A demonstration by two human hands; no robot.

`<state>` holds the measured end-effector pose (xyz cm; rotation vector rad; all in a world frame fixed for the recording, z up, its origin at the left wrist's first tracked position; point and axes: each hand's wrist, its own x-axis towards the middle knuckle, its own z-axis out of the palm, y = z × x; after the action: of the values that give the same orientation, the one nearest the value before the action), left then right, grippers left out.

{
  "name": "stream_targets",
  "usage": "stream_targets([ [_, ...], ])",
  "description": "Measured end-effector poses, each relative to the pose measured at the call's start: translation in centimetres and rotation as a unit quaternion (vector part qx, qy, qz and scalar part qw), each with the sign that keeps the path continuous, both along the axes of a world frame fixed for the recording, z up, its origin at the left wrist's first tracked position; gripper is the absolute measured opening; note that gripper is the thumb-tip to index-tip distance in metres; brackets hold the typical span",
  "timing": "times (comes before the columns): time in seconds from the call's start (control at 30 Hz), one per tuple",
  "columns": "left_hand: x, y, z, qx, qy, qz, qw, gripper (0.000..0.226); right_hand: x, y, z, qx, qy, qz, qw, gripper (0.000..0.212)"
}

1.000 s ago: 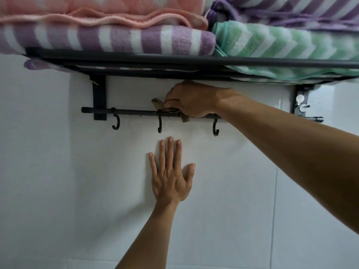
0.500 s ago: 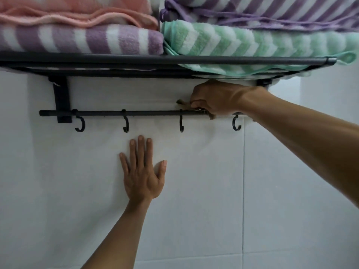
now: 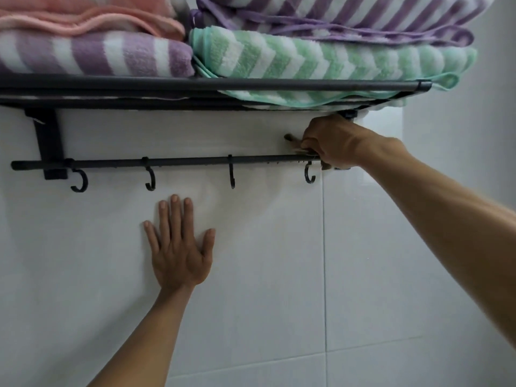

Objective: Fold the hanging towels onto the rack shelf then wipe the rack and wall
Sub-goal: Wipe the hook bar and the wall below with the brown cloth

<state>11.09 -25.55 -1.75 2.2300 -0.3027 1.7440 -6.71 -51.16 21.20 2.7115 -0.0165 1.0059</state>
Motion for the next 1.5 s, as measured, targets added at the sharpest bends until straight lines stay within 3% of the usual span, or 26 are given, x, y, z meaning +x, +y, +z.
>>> stream_targets([
  [0.07, 0.1, -0.1, 0.0, -0.004, 0.0, -0.013, 1.0, 0.077, 0.3, -1.3, -1.3, 0.04, -0.093, 0.032, 0.994, 0.029],
  [0.13, 0.2, -0.2, 0.0, -0.009, 0.005, -0.026, 1.0, 0.077, 0.4, -2.1, -3.8, 0.101, -0.228, 0.122, 0.961, 0.03],
  [0.23, 0.2, -0.2, -0.1, -0.01, 0.008, -0.034, 0.999, 0.078, 0.0, -0.5, -7.8, 0.217, -0.392, 0.236, 0.862, 0.026],
  [0.33, 0.2, -0.2, -0.2, -0.011, -0.001, -0.04, 0.999, 0.078, 0.6, 1.5, -10.8, 0.359, -0.492, 0.235, 0.758, 0.027],
  [0.4, 0.2, -0.1, -0.1, -0.013, -0.005, -0.04, 0.999, 0.078, 1.0, 3.0, -12.1, 0.503, -0.492, 0.25, 0.665, 0.026],
  [0.53, 0.2, 0.0, -0.1, -0.012, -0.009, -0.038, 0.999, 0.078, 0.7, 4.8, -11.7, 0.778, -0.367, 0.337, 0.383, 0.025],
  [0.6, 0.1, 0.1, -0.1, -0.014, -0.013, -0.035, 0.999, 0.078, 0.0, 5.3, -10.7, 0.835, -0.328, 0.358, 0.26, 0.025],
  [0.67, 0.1, 0.1, -0.1, -0.013, -0.012, -0.032, 0.999, 0.078, -0.2, 5.5, -10.1, 0.844, -0.325, 0.385, 0.184, 0.034],
  [0.83, 0.2, 0.0, -0.1, -0.013, -0.011, -0.029, 0.999, 0.078, 0.5, 4.5, -8.6, 0.843, -0.307, 0.408, 0.169, 0.037],
  [1.03, 0.2, -0.1, 0.0, -0.013, -0.01, -0.027, 1.0, 0.078, -0.9, 4.9, -7.1, 0.829, -0.296, 0.423, 0.215, 0.04],
  [1.27, 0.1, -0.2, -0.1, -0.011, -0.016, -0.018, 1.0, 0.078, -0.7, 3.6, -6.5, 0.843, -0.277, 0.437, 0.143, 0.033],
  [1.37, 0.1, -0.1, 0.0, -0.013, -0.015, -0.015, 1.0, 0.078, -0.5, 2.9, -6.5, 0.849, -0.201, 0.463, 0.154, 0.031],
  [1.5, 0.2, -0.1, 0.0, -0.02, -0.005, -0.022, 1.0, 0.078, 0.1, 1.1, -8.1, 0.85, -0.203, 0.464, 0.148, 0.03],
])
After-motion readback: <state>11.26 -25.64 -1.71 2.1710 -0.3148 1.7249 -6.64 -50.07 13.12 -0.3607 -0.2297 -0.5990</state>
